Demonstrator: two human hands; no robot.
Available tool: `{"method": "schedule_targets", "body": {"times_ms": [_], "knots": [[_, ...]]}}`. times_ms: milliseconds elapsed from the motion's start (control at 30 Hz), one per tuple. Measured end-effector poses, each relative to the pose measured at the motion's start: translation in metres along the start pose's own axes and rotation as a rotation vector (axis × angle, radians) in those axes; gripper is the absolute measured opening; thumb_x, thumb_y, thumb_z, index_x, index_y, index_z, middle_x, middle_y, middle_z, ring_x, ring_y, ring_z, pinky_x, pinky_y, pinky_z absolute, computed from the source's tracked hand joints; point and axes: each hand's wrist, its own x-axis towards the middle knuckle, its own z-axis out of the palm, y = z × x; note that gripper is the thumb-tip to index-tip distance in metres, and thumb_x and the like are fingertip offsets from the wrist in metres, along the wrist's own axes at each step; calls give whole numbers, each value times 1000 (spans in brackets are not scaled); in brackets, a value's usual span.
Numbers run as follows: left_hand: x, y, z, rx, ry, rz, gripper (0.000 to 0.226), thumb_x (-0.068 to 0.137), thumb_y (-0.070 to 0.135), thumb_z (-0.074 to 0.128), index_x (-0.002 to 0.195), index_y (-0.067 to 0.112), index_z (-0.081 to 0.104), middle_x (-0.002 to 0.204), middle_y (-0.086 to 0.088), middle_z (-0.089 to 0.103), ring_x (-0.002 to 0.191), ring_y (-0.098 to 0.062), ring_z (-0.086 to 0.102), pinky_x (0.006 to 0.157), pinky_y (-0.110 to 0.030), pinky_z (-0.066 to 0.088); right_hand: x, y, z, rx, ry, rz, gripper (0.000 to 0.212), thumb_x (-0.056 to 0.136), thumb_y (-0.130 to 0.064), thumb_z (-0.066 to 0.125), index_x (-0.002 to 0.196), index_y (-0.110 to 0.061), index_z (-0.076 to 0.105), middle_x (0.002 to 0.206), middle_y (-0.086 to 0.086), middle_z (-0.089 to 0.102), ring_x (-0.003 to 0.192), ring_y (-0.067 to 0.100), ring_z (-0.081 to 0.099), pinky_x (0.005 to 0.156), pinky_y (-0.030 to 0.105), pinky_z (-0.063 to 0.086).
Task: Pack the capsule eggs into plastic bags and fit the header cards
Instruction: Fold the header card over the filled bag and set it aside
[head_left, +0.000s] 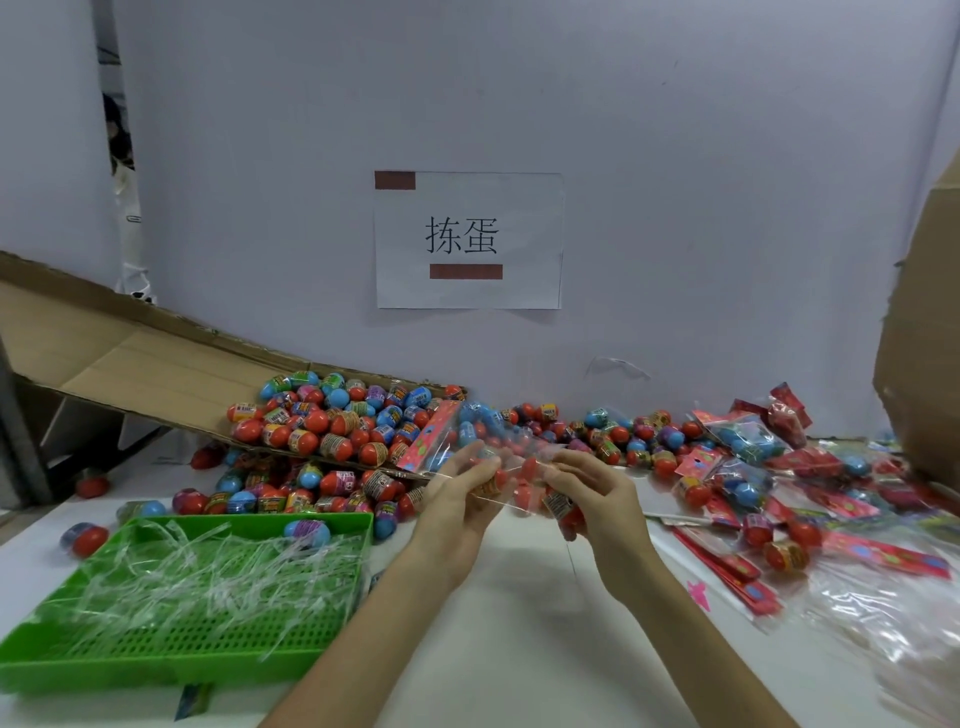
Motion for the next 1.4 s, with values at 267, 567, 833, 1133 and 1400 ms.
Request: {"method": "schedule_targets", "body": {"times_ms": [267, 567, 833, 1133, 1400], "knots": [[0, -3, 0, 77, -34, 34, 46, 80, 2, 74, 125, 7, 63, 107, -16, 78, 93, -24, 78, 72, -30, 64, 2, 2, -2, 14, 67, 57, 16, 88, -22, 78, 101, -14, 75, 83, 5, 75, 59, 16, 54, 46, 26, 42], [2, -2, -4, 101, -20, 34, 35, 94, -5, 64, 127, 5, 62, 101, -14, 79, 92, -26, 76, 80, -34, 65, 3, 7, -1, -29, -45, 114, 18, 89, -10, 75, 102, -21, 81, 102, 9, 76, 83, 23, 61, 48, 23, 41], [9, -3, -8, -35, 118, -13, 35, 92, -5, 66, 125, 9, 63, 117, -17, 76, 115, -32, 70, 95, -42, 59, 7, 3, -8, 103, 59, 159, 17, 93, -11, 70, 107, -17, 79, 95, 11, 72, 68, 18, 53, 45, 23, 39], [4, 1, -7, 9, 109, -44, 46, 81, 5, 76, 125, 11, 66, 103, -14, 79, 85, -26, 79, 66, -33, 64, 7, 5, -6, 155, -21, 259, 19, 94, -17, 69, 112, -18, 77, 103, 14, 67, 78, 19, 54, 47, 23, 41], [3, 6, -6, -201, 74, -24, 44, 94, 6, 67, 137, 12, 64, 120, -23, 73, 89, -28, 76, 64, -33, 64, 9, 4, -11, 83, 97, 256, 15, 94, -14, 67, 101, -18, 80, 99, 11, 69, 73, 16, 54, 44, 21, 41]]}}
